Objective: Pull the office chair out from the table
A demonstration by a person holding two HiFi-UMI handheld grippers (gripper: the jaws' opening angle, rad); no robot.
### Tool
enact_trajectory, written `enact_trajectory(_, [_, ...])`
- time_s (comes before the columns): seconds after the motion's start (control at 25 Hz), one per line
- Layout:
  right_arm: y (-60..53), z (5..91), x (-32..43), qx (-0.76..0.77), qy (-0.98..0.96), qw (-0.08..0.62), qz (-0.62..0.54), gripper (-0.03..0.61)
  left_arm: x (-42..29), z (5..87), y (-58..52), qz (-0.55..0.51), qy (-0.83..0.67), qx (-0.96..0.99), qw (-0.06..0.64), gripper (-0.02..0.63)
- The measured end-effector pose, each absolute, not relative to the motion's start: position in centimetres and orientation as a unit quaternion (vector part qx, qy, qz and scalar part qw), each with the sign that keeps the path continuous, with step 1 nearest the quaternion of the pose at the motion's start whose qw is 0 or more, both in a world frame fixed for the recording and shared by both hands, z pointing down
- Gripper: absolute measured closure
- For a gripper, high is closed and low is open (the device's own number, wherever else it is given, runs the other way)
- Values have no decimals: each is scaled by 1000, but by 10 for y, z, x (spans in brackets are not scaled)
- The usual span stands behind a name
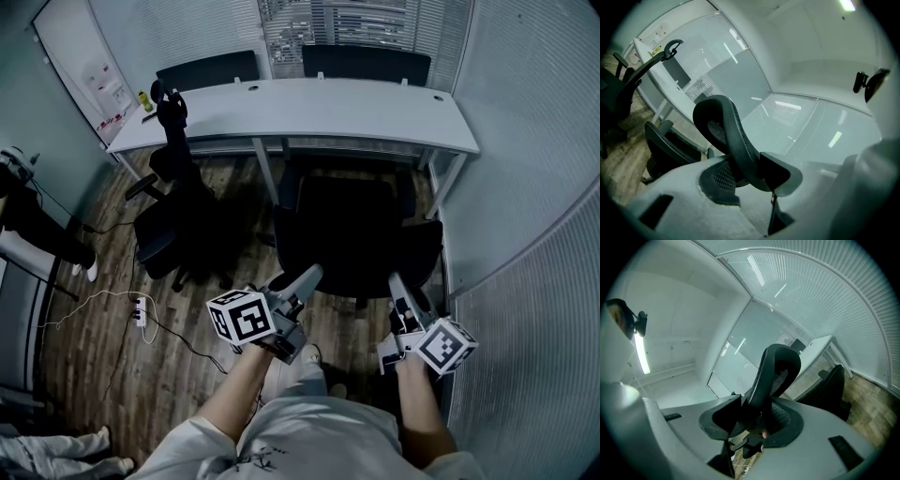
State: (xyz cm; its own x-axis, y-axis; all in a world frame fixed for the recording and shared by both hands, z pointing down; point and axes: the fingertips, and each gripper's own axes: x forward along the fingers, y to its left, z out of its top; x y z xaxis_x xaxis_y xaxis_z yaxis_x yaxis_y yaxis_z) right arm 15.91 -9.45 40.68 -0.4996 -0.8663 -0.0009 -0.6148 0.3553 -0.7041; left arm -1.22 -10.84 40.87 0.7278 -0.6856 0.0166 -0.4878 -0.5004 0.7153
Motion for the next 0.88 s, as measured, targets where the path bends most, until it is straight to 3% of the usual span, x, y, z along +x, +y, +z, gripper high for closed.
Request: enact_trajectory(0.88, [-40,394,160,-452,806,190,-332,444,-11,402,-46,-147,-351,847,372,474])
